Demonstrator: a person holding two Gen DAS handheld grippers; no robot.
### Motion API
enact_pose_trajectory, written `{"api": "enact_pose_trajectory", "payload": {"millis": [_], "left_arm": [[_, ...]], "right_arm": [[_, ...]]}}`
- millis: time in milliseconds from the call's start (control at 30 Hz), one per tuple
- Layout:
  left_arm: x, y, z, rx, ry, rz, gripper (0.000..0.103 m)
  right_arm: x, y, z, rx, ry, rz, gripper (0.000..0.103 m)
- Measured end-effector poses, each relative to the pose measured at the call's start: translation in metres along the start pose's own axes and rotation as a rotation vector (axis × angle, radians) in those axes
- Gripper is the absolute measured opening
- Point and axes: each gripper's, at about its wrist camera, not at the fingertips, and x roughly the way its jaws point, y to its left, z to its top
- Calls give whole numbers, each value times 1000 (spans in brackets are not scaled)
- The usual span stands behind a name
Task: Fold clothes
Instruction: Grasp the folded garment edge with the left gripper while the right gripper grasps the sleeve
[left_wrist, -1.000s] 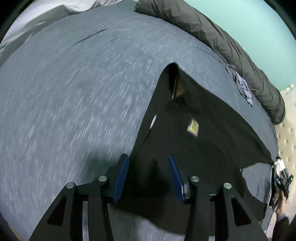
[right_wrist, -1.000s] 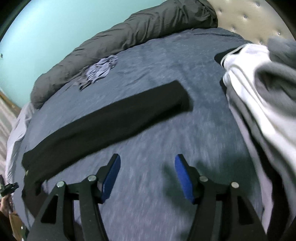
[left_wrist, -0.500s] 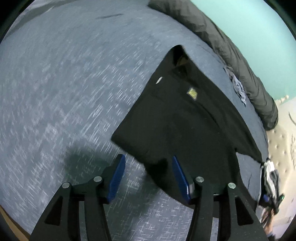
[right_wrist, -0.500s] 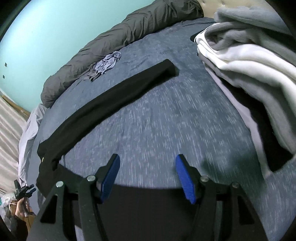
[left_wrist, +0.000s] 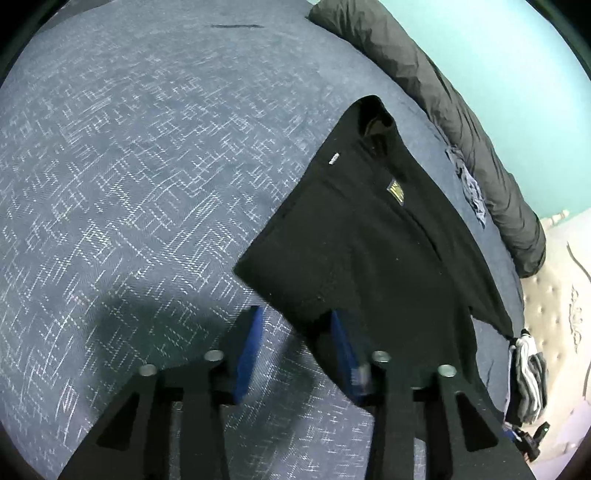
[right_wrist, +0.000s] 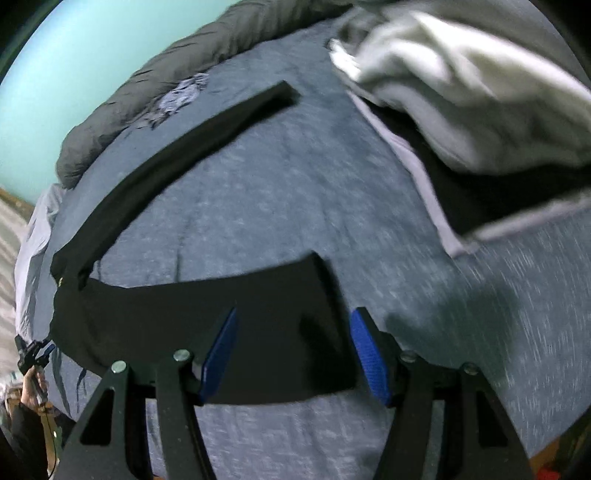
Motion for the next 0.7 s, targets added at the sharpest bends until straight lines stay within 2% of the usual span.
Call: {"api": "enact_pose_trajectory", "payload": {"millis": [67,167,300,567,667,700], "left_arm": [[0,0,0,8,-1,-2,14],[-3,-3,0,34,-13,-4,1],[-3,-5,-2,45,-8,1,0],[3,-9,0,52,-4,24,0],[7,-8,1,50,1,37,0],[8,-7,1,49,2,42,0]], "right_arm": [[2,-9,-6,12,10,-18,64],[6,-18,-10,17,14,-38,64],[12,-14,-3,8,3,-13,64],[44,2,15,-44,41,15,63],[56,8,21,-64,56,26,42],[56,8,22,-62,49,34,27]]}}
